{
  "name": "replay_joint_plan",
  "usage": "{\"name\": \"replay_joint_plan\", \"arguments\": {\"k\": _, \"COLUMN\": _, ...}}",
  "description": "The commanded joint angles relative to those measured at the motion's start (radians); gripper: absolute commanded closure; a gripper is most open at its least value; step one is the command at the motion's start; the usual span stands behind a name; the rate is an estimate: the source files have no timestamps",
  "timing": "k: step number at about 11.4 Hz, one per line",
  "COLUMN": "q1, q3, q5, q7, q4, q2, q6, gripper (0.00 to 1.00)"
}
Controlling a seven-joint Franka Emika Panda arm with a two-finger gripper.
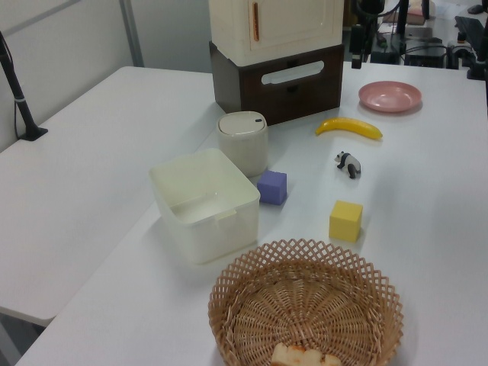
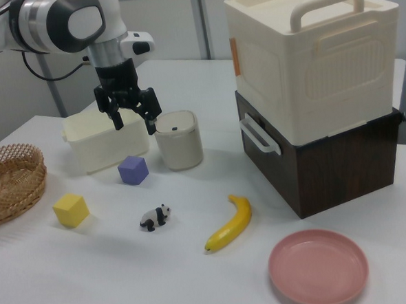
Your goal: Open the drawer
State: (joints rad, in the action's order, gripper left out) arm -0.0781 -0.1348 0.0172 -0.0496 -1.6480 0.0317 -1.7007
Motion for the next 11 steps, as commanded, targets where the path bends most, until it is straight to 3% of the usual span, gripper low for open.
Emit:
{"name": "replay_joint_plan", "arguments": {"k": 1, "q1": 0.02, "q3": -0.006, "q5": 0.01, "q7": 0.008, "q4": 0.03, "q2": 0.022, "q6": -0.045, "gripper": 0.0}}
{"name": "replay_joint_plan", "arguments": {"k": 6, "q1": 0.063, "q3": -0.008, "q5": 0.006, "q7": 0.017, "q4": 0.031, "q2": 0.037, "q6": -0.077, "gripper": 0.0}}
{"name": "replay_joint_plan", "arguments": {"k": 11, "q1": 0.11, "q3": -0.008, "q5": 0.01, "q7": 0.027, "q4": 0.034, "q2": 0.077, "q6": -0.21, "gripper": 0.0}}
